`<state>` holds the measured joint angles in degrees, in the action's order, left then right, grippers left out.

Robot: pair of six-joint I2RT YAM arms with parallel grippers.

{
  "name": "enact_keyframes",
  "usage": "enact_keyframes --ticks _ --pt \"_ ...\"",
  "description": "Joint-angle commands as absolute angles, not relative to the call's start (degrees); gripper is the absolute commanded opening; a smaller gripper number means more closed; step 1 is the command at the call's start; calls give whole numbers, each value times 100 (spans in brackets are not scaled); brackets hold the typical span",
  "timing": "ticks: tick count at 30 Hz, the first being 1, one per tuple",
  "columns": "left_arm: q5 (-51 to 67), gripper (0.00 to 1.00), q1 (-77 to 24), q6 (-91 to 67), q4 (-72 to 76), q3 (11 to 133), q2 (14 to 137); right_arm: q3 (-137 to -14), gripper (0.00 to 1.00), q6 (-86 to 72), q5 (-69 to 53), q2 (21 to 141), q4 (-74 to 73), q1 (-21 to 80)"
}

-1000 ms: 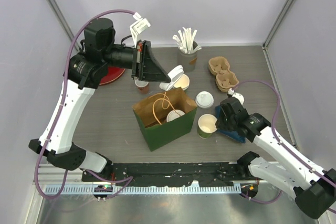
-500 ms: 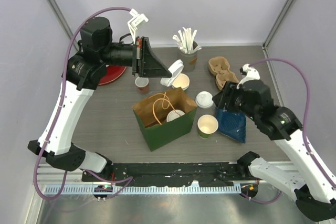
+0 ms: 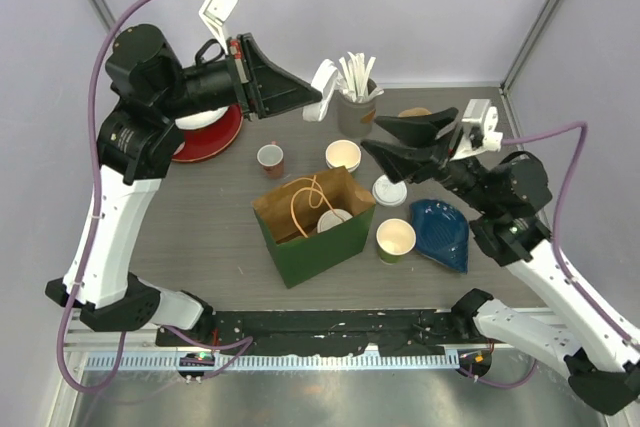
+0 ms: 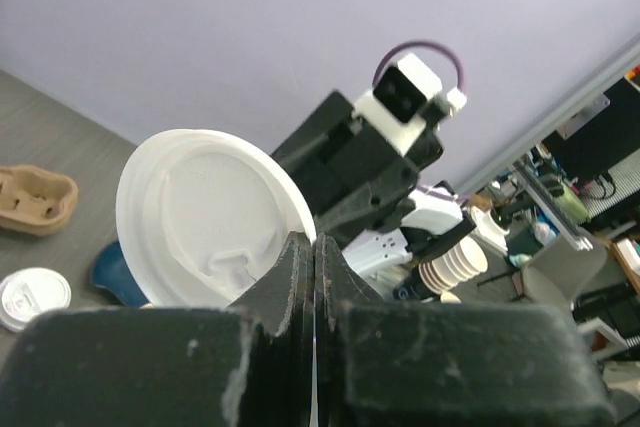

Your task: Pack the takeout coffee

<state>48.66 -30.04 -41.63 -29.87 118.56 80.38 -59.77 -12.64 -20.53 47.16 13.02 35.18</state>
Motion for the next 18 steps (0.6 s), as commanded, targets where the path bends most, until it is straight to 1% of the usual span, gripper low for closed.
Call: enact_keyframes --ticks 1,2,3,4,6,9,10,11,13,16,18 --pt "4439 0 -3006 -4587 -2628 12304 8033 -5827 55 804 -2821 5245 3709 4294" --pt "4438 0 -3015 -4614 -2628 12348 8068 -5871 56 1261 -2769 5334 3561 4550" --pt "4447 0 -3015 -4658 -2619 12410 8077 -5915 56 2153 -2725 5422 3455 4744" --pt "4456 0 -3015 -4693 -2593 12419 8121 -5993 56 2458 -2672 5501 3376 5085" --pt "4491 0 -3015 -4763 -2558 12410 8139 -6047 56 2785 -2374 5686 3454 5273" --pt "4544 0 -3015 -4834 -2505 12384 8174 -6082 47 2883 -2171 5748 3700 5353" --pt "4544 0 -3006 -4843 -2479 12384 8191 -6021 38 2996 -2093 5731 3778 5387" --pt "4553 0 -3006 -4851 -2461 12392 8183 -5968 35 3058 -1926 5696 3797 5396" --pt "4570 0 -3015 -4860 -2426 12419 8209 -5793 34 3259 -1759 5529 3797 5396" --pt "4553 0 -3015 -4869 -2434 12428 8270 -5590 36 3401 -1661 5344 3893 5414" --pt "4544 0 -3006 -4895 -2435 12410 8314 -5677 38 3568 -1644 5405 3929 5458"
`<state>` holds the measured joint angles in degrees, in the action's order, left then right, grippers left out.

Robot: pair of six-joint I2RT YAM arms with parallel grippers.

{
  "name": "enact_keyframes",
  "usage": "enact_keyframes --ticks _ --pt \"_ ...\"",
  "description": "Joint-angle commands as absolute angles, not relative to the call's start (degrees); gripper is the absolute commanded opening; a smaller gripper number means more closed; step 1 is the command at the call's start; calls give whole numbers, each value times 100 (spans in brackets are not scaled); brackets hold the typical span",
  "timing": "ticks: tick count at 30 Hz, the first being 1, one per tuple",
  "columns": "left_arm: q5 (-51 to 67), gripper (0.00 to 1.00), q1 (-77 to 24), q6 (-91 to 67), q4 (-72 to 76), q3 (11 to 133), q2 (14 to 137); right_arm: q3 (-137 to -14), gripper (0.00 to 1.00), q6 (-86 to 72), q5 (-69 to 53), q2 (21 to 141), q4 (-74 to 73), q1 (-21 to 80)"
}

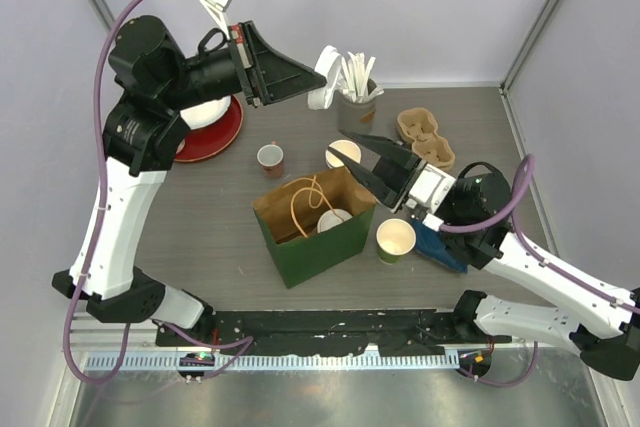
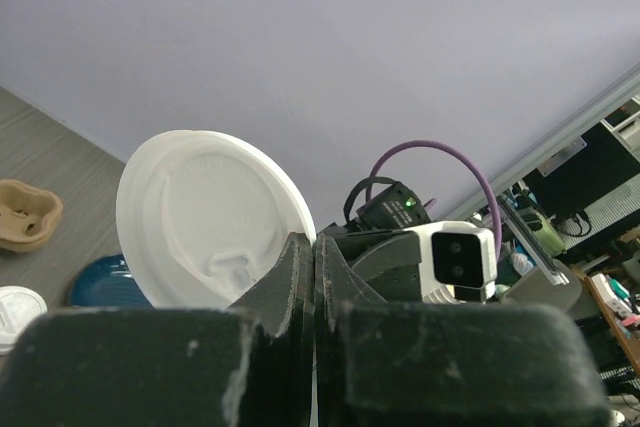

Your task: Pack the takeout coffee

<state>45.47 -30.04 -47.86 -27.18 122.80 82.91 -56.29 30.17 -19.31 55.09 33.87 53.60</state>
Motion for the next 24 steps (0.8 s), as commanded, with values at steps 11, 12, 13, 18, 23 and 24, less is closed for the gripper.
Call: enact_keyframes --ticks 11,12,13,18,23,24 --pt "4597 0 -3015 -4878 -2443 12200 8236 -6565 41 4350 -1178 5924 2989 5511" --pt "4597 0 -3015 -4878 -2461 12156 8201 -6618 41 4411 -1195 5933 2936 5511" --pt "4605 0 -3015 -4878 -2452 12112 8157 -6653 41 4403 -1204 5933 2866 5511" --pt "4684 0 -3015 -4948 -2330 12085 8130 -6899 40 4430 -1178 6091 2602 5511" --pt "4702 0 -3015 -4957 -2347 12032 8060 -7057 39 4438 -1152 6161 2418 5511" --pt "4711 0 -3015 -4957 -2338 12032 8051 -7119 38 4447 -1099 6196 2313 5511"
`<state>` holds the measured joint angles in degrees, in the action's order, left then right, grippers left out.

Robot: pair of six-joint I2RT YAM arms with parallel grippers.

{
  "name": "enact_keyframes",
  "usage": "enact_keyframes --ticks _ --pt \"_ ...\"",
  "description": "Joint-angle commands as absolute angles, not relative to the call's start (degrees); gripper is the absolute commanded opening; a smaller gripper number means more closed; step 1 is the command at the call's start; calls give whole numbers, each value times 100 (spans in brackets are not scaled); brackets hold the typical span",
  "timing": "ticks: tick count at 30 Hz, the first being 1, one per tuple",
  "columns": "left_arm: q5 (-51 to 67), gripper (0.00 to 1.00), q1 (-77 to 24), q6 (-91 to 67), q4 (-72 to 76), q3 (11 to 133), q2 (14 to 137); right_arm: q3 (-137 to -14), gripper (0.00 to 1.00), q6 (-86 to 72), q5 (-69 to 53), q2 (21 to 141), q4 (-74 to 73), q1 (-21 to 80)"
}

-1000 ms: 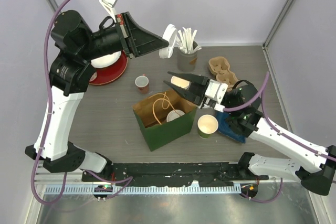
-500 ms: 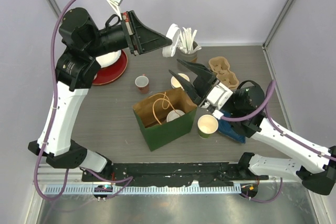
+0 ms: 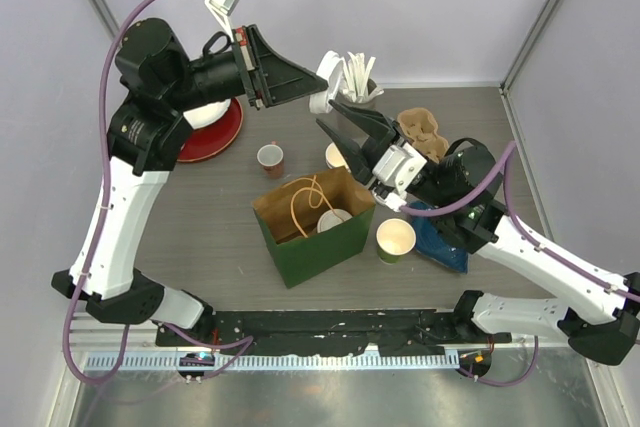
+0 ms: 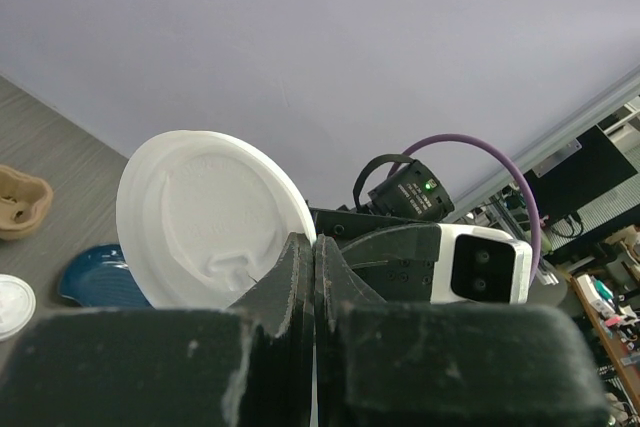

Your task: Pack the takeout coffee

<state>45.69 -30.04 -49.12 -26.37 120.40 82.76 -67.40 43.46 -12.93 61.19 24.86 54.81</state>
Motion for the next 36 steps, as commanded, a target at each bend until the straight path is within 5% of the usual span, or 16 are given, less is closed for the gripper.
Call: enact_keyframes --ticks 1,11,23,31,36 --pt "4711 0 -3015 -4957 -2320 12032 8051 -7119 38 4447 -1081 6196 2294 5511" --pt "4790 0 -3015 -5027 -2259 11909 7972 -7277 30 4395 -1046 6319 2083 5511" --pt "4790 0 -3023 -5071 -2197 11821 7972 -7286 5 4421 -1073 6276 1987 5511" --pt "4623 0 -2892 -4896 -2320 11497 7972 -7365 1 4377 -405 5959 1038 5511" --pt "4816 29 -2769 -4395 -1986 11057 8024 -7383 1 4421 174 5757 317 5520"
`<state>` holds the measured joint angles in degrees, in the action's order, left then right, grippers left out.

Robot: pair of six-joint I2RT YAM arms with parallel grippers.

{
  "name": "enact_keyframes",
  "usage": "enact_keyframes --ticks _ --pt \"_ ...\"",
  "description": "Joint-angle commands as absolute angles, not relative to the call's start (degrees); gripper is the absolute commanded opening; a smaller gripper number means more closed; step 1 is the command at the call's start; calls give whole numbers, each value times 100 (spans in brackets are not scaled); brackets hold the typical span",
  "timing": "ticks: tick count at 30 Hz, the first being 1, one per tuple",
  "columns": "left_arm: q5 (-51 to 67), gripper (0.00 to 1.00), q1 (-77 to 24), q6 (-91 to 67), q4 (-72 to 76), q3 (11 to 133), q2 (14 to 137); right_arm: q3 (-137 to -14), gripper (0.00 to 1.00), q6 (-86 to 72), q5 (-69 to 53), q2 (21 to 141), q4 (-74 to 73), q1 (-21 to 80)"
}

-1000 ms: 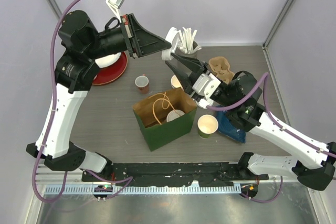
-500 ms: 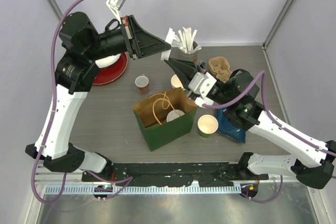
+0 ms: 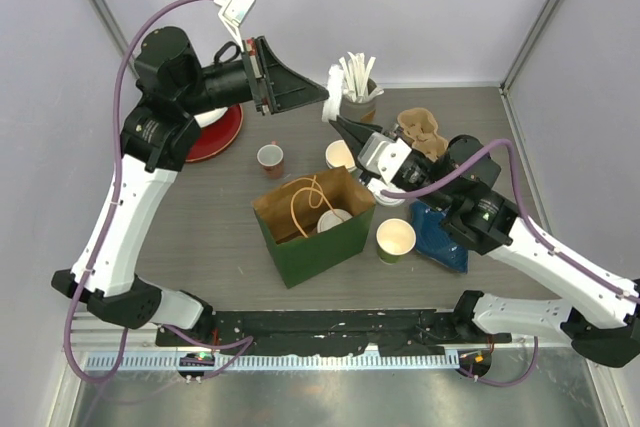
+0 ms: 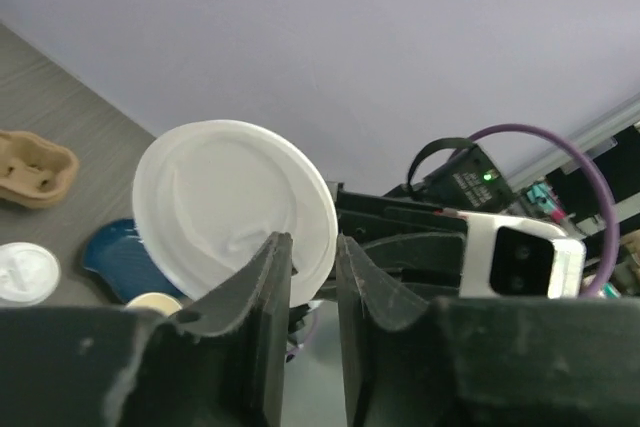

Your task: Pack the takeout coffee

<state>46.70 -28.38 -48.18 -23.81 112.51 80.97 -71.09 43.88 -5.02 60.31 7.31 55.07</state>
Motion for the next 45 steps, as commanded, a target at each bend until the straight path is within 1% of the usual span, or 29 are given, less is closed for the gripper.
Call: enact_keyframes --ticks 1,5,6,8,10,11,12,13,14,15,16,17,18,20,21,22,23,25,27,29,33,35,41,43,45 --pt "4816 32 -2734 -4395 -1960 10996 8059 -7374 1 4421 245 5722 203 5520" --pt "4843 42 -2707 -4403 -1802 10934 8077 -7392 1 4517 501 5546 -228 5520" --pt "4825 49 -2707 -4395 -1776 10942 8086 -7435 1 4544 605 5494 -455 5520" --pt "4799 57 -2646 -4377 -1784 10969 8086 -7558 1 4588 746 5476 -807 5511" --pt "4650 59 -2584 -4071 -1941 11056 8060 -7856 1 4605 1027 5502 -1579 5511" --pt "4458 60 -2506 -3843 -2491 11135 8051 -7979 1 4562 1133 5511 -1887 5519" --pt "4221 61 -2487 -3467 -2931 11284 8068 -8241 1 4518 1369 5519 -2560 5511" --pt "3592 62 -2461 -2662 -3388 11633 8094 -8401 1 4439 1475 5580 -2923 5511" --pt "3238 65 -2470 -2150 -4254 11819 8121 -8550 1 4351 1590 5607 -3275 5511" --pt "2886 66 -2461 -1736 -4628 11969 8173 -8821 1 4090 1721 5660 -3931 5519" --pt "2048 69 -2470 -1009 -4928 12101 8174 -8929 1 3948 1905 5686 -4216 5511" --pt "1665 73 -2461 -724 -5383 12094 8139 -9034 1 3746 2003 5756 -4480 5511" --pt "1304 74 -2444 -495 -5527 12033 8060 -9209 1 3300 2091 5800 -4970 5511" --pt "811 77 -2417 172 -5651 11612 7867 -9395 1 2631 2363 6028 -5412 5511" --pt "722 79 -2373 341 -5651 11254 7640 -9535 1 2297 2460 6116 -5814 5511" --pt "642 81 -2347 438 -5651 11093 7551 -9580 1 1520 2583 6222 -6027 5511" --pt "511 82 -2312 561 -5704 10970 7480 -9606 1 1181 2741 6310 -6229 5511" --pt "405 83 -2189 659 -5757 10627 7252 -9624 1 164 2865 6556 -6880 5511" --pt "326 84 -2101 790 -5731 10390 7085 -9546 1 -463 2918 6696 -7423 5511" --pt "308 84 -2022 913 -5704 10073 6892 -9440 1 -1164 2831 6689 -7628 5493" --pt "360 86 -1978 993 -5704 9695 6715 -9028 1 -1862 2182 6627 -7551 5310" --pt "439 87 -1969 976 -5599 9581 6645 -8851 1 -1942 1926 6776 -7489 5116" --pt "527 87 -1969 984 -5484 9264 6513 -8350 1 -1828 485 6926 -7252 3614" --pt "545 87 -1969 1011 -5511 9211 6504 -8183 1 -1837 169 7048 -7146 3376" --pt "571 87 -1969 1055 -5520 9176 6504 -8130 1 -1942 -121 7346 -7111 3366"
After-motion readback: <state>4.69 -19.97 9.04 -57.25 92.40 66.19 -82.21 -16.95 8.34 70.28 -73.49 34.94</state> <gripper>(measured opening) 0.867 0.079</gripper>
